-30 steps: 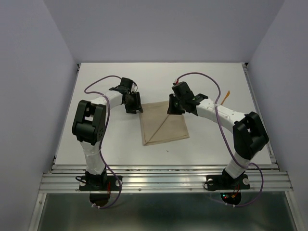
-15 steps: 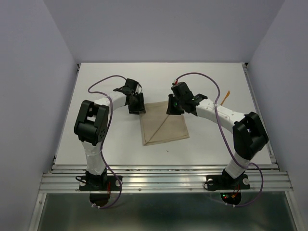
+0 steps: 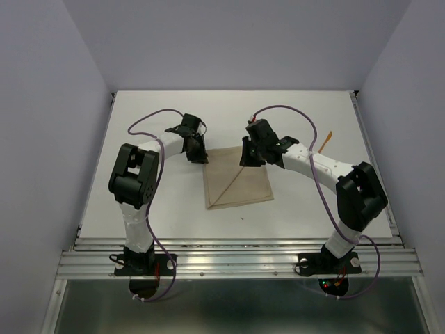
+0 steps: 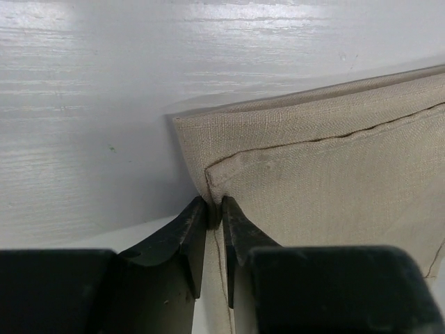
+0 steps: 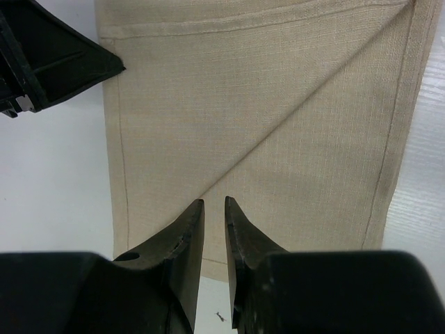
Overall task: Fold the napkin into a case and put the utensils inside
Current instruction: Pick up the upper triangle-folded napkin from the center of the board.
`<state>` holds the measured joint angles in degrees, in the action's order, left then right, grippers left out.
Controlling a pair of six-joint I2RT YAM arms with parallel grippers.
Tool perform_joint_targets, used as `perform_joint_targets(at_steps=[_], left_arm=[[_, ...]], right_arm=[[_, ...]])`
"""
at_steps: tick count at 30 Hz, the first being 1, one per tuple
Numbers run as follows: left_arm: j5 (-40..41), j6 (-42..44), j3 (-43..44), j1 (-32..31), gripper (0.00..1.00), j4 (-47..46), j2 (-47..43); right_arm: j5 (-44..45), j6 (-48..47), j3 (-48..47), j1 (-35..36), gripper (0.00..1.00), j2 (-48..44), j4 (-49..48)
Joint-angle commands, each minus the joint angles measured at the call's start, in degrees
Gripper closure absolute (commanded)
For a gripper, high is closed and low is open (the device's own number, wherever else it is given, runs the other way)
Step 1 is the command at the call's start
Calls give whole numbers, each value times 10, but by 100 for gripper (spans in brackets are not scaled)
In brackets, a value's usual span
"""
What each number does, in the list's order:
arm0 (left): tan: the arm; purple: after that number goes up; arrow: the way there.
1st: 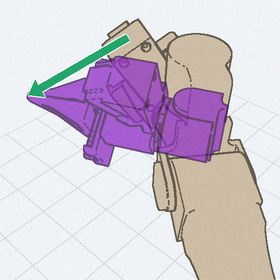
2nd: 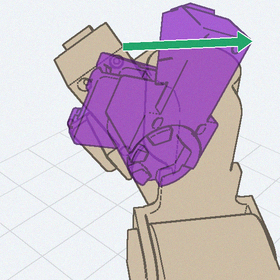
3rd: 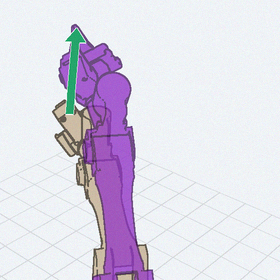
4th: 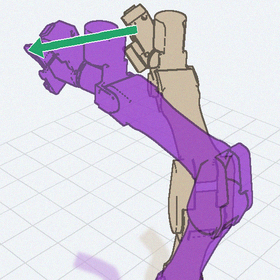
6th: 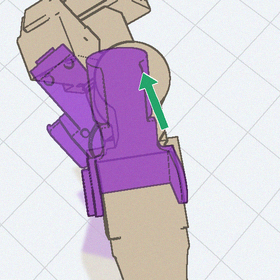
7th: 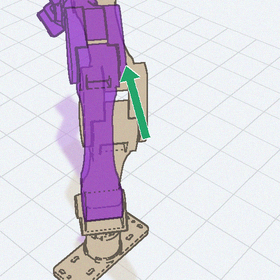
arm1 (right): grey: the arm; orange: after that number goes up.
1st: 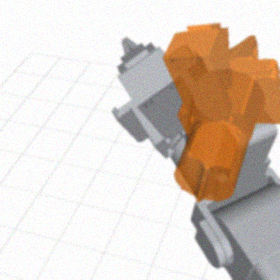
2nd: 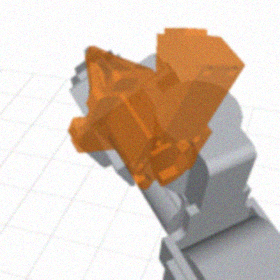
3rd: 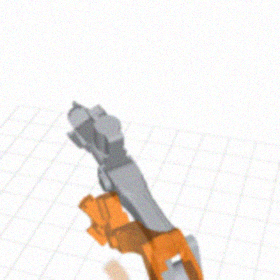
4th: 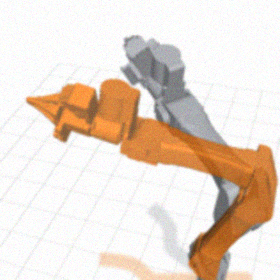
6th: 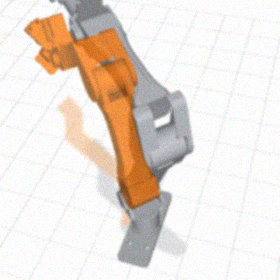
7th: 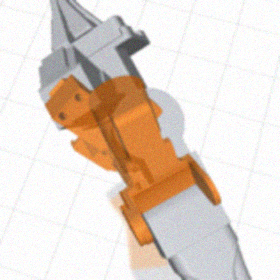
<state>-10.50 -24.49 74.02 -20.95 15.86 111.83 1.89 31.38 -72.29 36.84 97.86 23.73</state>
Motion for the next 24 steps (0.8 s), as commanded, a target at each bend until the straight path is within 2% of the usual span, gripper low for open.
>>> perform_joint_targets(at_steps=[1,5,10,14,16,20,24], left_arm=[[2,-3,7,-9,76,12,24],[1,-12,11,-10,100,15,26],[14,-43,20,-12,100,24,-11],[25,-68,25,-12,100,54,-29],[14,-76,11,-11,100,52,-40],[0,-87,-11,-15,100,46,-52],[-5,-92,-27,-14,100,45,-57]], right_arm=[[13,4,-14,5,76,-14,-3],[14,4,-11,5,76,-19,-3],[38,6,-10,32,75,-23,6],[110,27,-11,115,64,-14,15],[135,40,-11,146,63,-3,12],[194,47,-27,216,52,36,12],[219,51,-47,262,51,79,13]])
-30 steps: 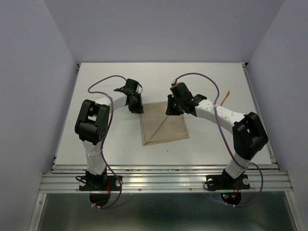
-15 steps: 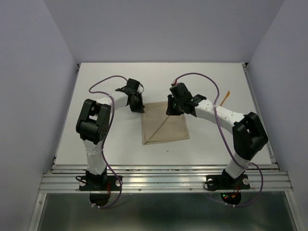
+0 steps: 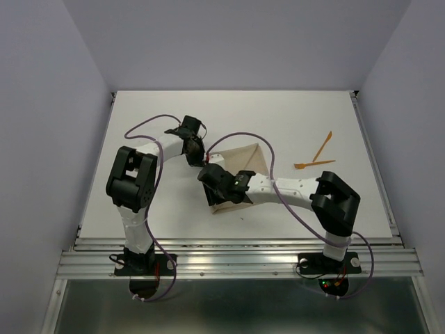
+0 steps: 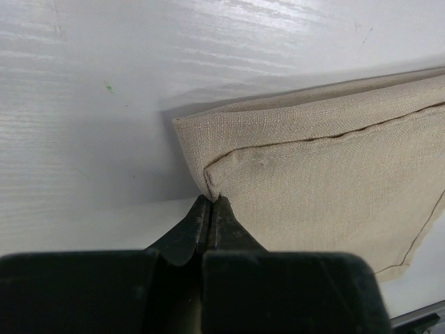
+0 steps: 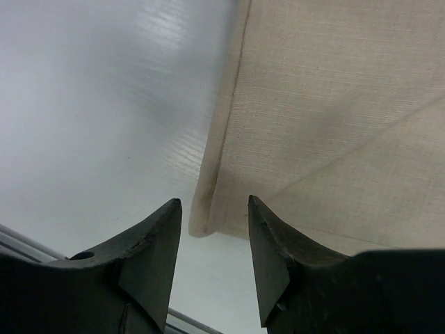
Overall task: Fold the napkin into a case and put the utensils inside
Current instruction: Pick up the upper triangle-folded napkin from the center of the board.
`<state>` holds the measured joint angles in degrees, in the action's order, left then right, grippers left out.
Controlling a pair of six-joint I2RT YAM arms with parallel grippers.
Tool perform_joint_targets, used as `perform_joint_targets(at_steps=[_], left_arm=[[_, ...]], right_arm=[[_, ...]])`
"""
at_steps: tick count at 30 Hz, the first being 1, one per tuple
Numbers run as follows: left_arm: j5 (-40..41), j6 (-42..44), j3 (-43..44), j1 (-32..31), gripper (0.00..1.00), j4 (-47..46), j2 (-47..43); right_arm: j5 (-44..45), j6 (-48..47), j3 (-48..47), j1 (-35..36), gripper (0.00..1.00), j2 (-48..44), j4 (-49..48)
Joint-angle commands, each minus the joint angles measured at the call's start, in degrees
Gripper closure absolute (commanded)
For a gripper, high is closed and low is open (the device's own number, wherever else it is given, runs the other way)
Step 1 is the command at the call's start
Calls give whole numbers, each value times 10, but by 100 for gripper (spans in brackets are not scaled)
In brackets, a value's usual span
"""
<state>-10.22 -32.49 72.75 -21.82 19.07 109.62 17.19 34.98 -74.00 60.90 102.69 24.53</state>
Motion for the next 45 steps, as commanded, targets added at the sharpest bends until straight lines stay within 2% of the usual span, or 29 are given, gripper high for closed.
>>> perform_joint_targets(at_steps=[1,5,16,21,26,30,37,45], left_arm=[[-9,-12,-16,-5,100,12,-37],[-17,-13,-29,-5,100,6,-39],[-28,-14,-36,-5,100,-4,-37],[-31,-15,-37,-5,100,-7,-35],[-30,-14,-37,-5,100,-6,-35],[-30,-13,-37,-5,100,-5,-34],[-32,-12,-38,-5,100,-6,-33],[-34,-11,-48,-6,100,-11,-34]], right_arm=[[71,14,-34,37,51,38,6],[93,10,-55,62,52,73,6],[149,10,-75,73,52,121,31],[212,12,-94,91,52,136,65],[207,25,-89,91,53,148,66],[216,37,-86,96,64,153,69],[229,46,-90,96,71,160,74],[254,42,-95,96,84,157,75]])
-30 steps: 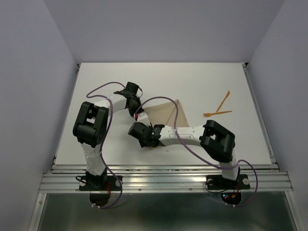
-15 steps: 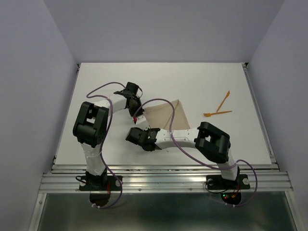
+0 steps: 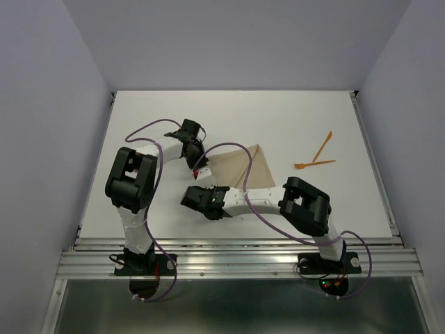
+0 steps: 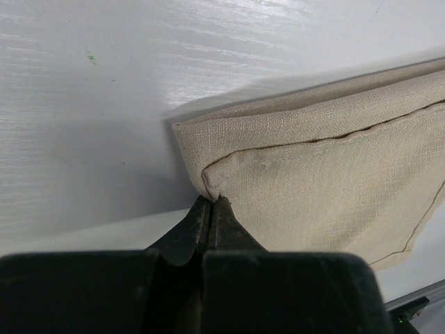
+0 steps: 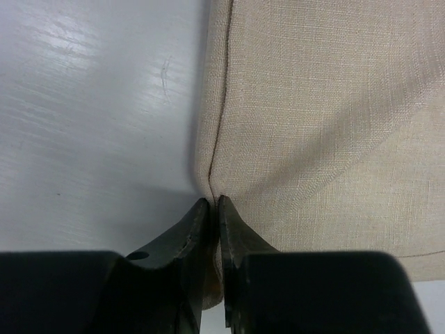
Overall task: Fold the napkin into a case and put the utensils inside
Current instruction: Pick up the upper triangle-folded napkin from the center of the board.
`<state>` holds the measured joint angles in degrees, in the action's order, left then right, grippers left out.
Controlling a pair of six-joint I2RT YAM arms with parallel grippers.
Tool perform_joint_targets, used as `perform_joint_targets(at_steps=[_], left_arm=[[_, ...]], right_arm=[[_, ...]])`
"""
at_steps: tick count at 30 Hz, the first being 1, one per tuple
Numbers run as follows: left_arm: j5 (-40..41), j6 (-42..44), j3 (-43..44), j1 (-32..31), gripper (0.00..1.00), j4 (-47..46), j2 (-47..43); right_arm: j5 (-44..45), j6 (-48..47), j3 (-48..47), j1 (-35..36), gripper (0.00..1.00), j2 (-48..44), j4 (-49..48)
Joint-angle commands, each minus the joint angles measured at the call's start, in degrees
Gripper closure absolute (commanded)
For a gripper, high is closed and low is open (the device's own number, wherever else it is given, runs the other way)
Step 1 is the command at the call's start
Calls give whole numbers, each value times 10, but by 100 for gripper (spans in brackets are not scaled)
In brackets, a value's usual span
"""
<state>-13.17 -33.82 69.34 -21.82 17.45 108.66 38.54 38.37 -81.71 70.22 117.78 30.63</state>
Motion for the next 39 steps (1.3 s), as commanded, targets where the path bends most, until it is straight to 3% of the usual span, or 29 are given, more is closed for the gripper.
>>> perform_joint_targets(at_steps=[1,4,5,6,16,26,32,33,39], left_arm=[[-5,2,-16,-5,100,5,-26],[-3,3,-18,-5,100,5,-28],[-3,3,-18,-5,100,5,-29],[-3,3,-18,-5,100,5,-30],[-6,3,-17,-6,100,0,-28],[-8,5,-16,-5,100,0,-27],[-8,6,-14,-5,100,1,-26],[-8,7,-14,-6,100,2,-26],[-6,18,3,6,100,19,-43]], right_arm=[[43,9,-18,3,85,7,14],[52,13,-20,3,82,9,21],[54,14,-20,3,67,10,27],[57,14,-23,3,65,11,29],[102,1,-44,15,65,18,55],[104,-1,-54,20,74,42,58],[109,0,-51,20,92,47,62],[109,0,-51,20,99,47,63],[96,-22,-65,20,99,25,55]])
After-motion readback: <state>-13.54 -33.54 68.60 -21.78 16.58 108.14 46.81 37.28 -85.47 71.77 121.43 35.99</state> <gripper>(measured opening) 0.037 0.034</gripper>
